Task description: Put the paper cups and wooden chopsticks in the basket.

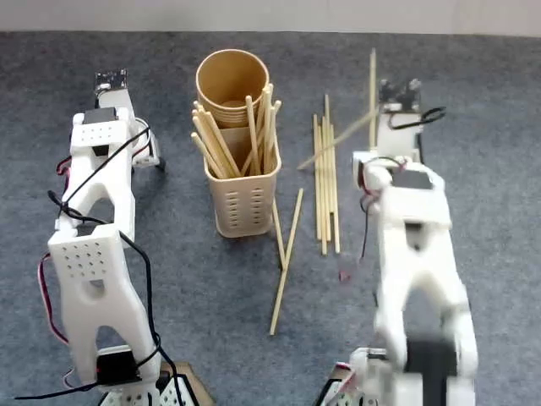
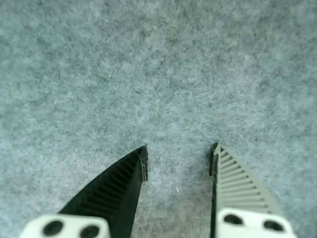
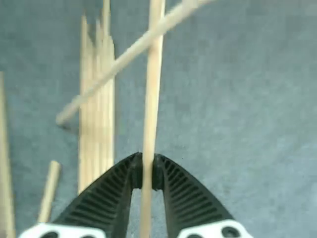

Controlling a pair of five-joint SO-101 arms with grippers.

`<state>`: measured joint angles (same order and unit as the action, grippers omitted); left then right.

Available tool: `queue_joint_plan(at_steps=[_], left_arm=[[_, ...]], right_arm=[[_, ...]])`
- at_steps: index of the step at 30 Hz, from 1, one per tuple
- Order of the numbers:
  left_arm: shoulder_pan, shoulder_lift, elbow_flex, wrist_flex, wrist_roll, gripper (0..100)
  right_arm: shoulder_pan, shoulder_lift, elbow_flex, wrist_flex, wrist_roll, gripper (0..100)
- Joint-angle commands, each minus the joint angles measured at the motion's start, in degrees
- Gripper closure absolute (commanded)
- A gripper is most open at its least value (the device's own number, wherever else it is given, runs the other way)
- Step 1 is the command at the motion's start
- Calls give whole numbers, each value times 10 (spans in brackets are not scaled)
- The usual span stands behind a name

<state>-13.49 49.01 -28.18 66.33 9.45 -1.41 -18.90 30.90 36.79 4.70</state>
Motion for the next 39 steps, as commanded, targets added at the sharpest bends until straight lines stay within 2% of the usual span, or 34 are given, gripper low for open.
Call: queue_joint_plan(at_steps=[1,5,10,14,18,25,27,39], left_arm=[[20,1,-10,-13,-5,783],[20,1,-10,-13,-5,783],[20,1,-10,-13,-5,783],[20,1,-9,-13,-5,783],[18,1,-9,-13,-5,783],[18,1,-9,-13,-5,783],[18,1,-9,-13,-5,783],[17,1,-9,-13,-5,783]], right_arm=[[-26,-220,19,12,-6,993],[-68,-325,20,31,-7,993],[-115,-352,-29,25,-11,993],[-133,-355,-23,-61,-65,993],[-188,-356,7,-141,-112,993],[-297,-350,151,-328,-116,993],[-316,-342,187,-348,-116,993],[-320,-148,202,-353,-114,993]])
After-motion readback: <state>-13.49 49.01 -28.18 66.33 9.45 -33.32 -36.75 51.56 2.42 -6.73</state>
